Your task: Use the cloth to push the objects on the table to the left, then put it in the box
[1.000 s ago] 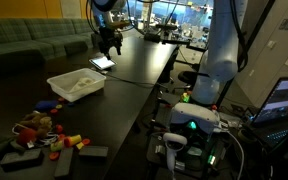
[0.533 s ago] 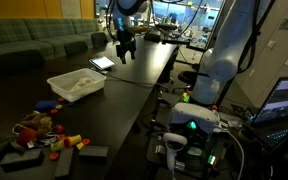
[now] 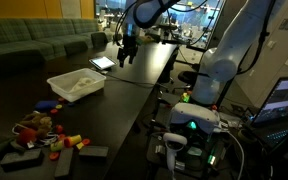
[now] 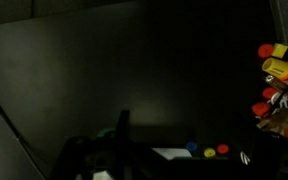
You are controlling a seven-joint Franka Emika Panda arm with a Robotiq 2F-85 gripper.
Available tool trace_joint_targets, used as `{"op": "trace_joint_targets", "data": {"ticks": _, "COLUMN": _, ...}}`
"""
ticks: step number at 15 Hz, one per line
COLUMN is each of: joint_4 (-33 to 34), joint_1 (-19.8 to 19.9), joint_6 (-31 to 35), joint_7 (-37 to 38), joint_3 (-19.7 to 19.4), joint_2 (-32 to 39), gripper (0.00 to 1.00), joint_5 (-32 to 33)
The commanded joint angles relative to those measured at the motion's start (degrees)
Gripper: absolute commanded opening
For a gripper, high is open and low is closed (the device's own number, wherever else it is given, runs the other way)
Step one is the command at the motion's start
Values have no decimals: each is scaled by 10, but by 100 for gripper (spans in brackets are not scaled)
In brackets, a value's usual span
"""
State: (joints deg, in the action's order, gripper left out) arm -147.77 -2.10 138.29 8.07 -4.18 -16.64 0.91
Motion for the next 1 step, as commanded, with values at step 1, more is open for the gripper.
{"op": "trace_joint_targets", "data": {"ticks": 1, "joint_4": -8, "joint_1": 15, "joint_6": 15, "joint_7": -9, "joint_3": 15, "joint_2": -3, "gripper": 100, "joint_5": -8}}
